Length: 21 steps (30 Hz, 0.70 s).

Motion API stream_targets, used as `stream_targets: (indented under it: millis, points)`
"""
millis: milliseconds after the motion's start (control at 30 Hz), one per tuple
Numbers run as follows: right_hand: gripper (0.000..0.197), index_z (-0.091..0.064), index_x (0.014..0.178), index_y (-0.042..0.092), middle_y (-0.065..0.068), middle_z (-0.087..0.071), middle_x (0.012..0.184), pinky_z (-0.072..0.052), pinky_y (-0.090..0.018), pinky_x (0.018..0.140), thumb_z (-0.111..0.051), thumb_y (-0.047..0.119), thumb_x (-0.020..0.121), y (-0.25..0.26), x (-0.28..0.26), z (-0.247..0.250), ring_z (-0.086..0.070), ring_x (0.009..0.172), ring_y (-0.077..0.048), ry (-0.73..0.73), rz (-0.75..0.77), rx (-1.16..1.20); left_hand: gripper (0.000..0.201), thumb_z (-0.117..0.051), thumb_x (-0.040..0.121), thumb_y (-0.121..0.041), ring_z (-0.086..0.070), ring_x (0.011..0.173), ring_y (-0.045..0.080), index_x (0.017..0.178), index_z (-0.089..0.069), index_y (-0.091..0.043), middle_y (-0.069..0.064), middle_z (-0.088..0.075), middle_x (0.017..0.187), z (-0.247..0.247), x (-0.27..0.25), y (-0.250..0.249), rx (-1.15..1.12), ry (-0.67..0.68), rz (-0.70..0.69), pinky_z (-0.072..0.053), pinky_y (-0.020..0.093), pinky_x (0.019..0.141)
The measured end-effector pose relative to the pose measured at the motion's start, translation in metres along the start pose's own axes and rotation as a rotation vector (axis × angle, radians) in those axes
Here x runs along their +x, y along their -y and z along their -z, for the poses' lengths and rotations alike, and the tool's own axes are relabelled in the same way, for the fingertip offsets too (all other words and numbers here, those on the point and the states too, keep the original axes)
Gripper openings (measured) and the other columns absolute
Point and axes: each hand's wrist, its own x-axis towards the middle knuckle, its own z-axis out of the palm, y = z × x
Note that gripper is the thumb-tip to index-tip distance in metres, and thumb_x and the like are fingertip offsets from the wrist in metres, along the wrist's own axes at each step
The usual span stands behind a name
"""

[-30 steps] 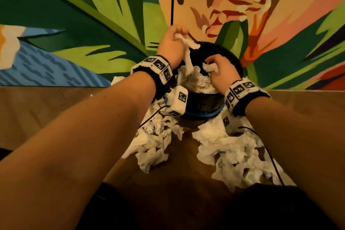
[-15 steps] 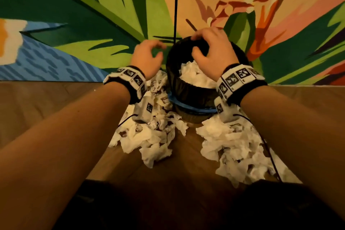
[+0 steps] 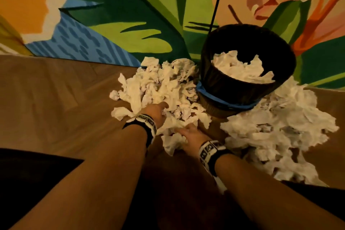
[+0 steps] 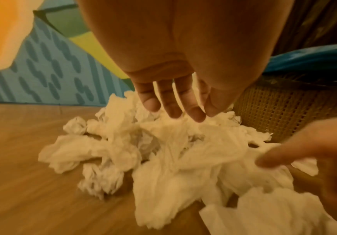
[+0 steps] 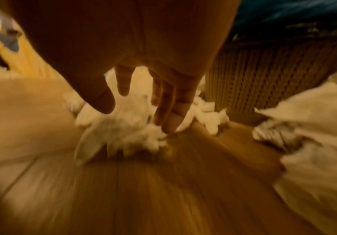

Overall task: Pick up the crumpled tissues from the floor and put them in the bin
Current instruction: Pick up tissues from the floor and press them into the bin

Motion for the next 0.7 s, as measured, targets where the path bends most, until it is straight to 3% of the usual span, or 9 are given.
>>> stream_targets:
  millis: [100, 200, 333, 433, 533, 700]
  points:
    - [0.063, -0.031, 0.14, 0.049, -0.002, -0.009, 0.154, -0.047, -0.046, 0.1, -0.058, 0.023, 0.09, -0.013, -0.004, -0.034, -0.034, 0.133, -0.034, -0.003, 0.022, -0.123, 0.046, -0.052, 0.091, -0.029, -0.035, 0.13, 0.032, 0.135, -0.042, -0.036, 0.004, -0.058, 0.128, -0.015, 0.005, 0.001, 0.086, -0.046, 0.009, -0.039, 0.048, 0.101]
    - [0.055, -0.033, 0.14, 0.043, -0.005, -0.014, 0.152, -0.047, -0.048, 0.096, -0.052, 0.023, 0.093, -0.018, -0.001, -0.042, -0.034, 0.131, -0.035, 0.063, 0.008, -0.193, 0.05, -0.059, 0.086, -0.033, -0.03, 0.131, 0.034, 0.134, -0.044, -0.039, 0.001, -0.052, 0.134, -0.021, 0.013, -0.003, 0.186, -0.024, -0.011, -0.032, 0.052, 0.107]
    - [0.047, -0.036, 0.14, 0.035, -0.008, -0.022, 0.147, -0.043, -0.05, 0.101, -0.046, 0.021, 0.096, -0.031, 0.005, -0.044, -0.028, 0.135, -0.035, 0.067, -0.079, -0.162, 0.038, -0.061, 0.086, -0.033, -0.027, 0.134, 0.036, 0.124, -0.056, -0.04, 0.001, -0.049, 0.138, -0.024, 0.024, -0.007, 0.251, 0.026, -0.009, -0.028, 0.053, 0.109]
    - [0.043, -0.039, 0.138, 0.028, -0.008, -0.025, 0.148, -0.042, -0.048, 0.103, -0.045, 0.016, 0.097, -0.044, 0.007, -0.044, -0.035, 0.132, -0.034, 0.106, -0.154, -0.036, 0.024, -0.059, 0.087, -0.032, -0.031, 0.128, 0.033, 0.111, -0.06, -0.038, 0.0, -0.054, 0.131, -0.028, 0.025, -0.006, 0.222, -0.017, 0.011, -0.031, 0.049, 0.104]
    - [0.031, -0.052, 0.125, 0.024, -0.006, -0.044, 0.137, -0.045, -0.04, 0.099, -0.05, 0.017, 0.095, -0.054, 0.005, -0.045, -0.049, 0.122, -0.029, 0.055, -0.166, 0.093, 0.002, -0.057, 0.09, -0.035, -0.038, 0.117, 0.028, 0.089, -0.056, -0.036, 0.0, -0.062, 0.113, -0.032, 0.022, -0.002, 0.139, -0.122, 0.013, -0.036, 0.043, 0.094]
    - [0.023, -0.055, 0.114, 0.021, -0.006, -0.056, 0.116, -0.047, -0.037, 0.088, -0.042, 0.032, 0.098, -0.064, -0.002, -0.037, -0.055, 0.107, -0.026, -0.068, -0.258, 0.244, 0.008, -0.063, 0.09, -0.036, -0.045, 0.113, 0.029, 0.088, -0.063, -0.028, 0.004, -0.062, 0.101, -0.029, 0.021, -0.004, -0.043, -0.239, 0.03, -0.046, 0.041, 0.085]
